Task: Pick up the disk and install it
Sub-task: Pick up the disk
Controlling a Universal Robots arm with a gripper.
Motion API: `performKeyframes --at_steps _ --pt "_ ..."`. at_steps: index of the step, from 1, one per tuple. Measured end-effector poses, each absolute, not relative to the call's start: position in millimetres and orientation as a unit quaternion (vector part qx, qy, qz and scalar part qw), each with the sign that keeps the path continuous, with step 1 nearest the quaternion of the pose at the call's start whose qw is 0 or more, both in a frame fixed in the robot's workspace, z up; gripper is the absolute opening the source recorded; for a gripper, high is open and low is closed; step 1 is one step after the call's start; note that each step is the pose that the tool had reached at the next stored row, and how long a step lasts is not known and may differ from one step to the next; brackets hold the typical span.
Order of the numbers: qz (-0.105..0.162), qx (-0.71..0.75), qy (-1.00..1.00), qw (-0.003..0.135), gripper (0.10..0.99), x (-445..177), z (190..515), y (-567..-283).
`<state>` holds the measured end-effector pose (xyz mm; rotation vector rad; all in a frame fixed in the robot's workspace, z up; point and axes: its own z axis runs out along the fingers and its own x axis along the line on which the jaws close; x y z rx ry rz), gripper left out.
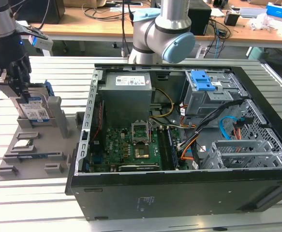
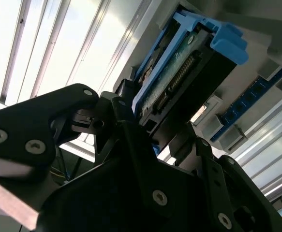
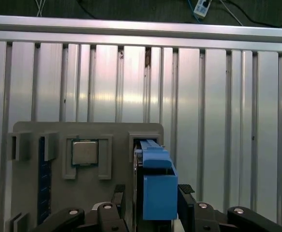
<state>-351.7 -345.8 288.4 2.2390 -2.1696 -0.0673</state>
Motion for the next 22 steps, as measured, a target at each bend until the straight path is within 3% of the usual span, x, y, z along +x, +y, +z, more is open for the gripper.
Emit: performKeyframes --at_steps 7,8,9,10,22 --pt "-0.022 0.718 -0.696 0.012 0.525 -351.7 287.9 -345.8" --pt "-0.022 0.718 -0.696 0.012 0.463 -351.8 287.8 -345.8" --pt "-0.021 0.718 -0.696 0.012 0.463 -351.7 287.8 -345.9" --pt "-0.022 0.718 -0.696 0.012 0.365 -351.7 286.8 -345.8" --pt "-0.022 0.718 -0.696 0.012 0.365 -351.6 311.2 -344.7"
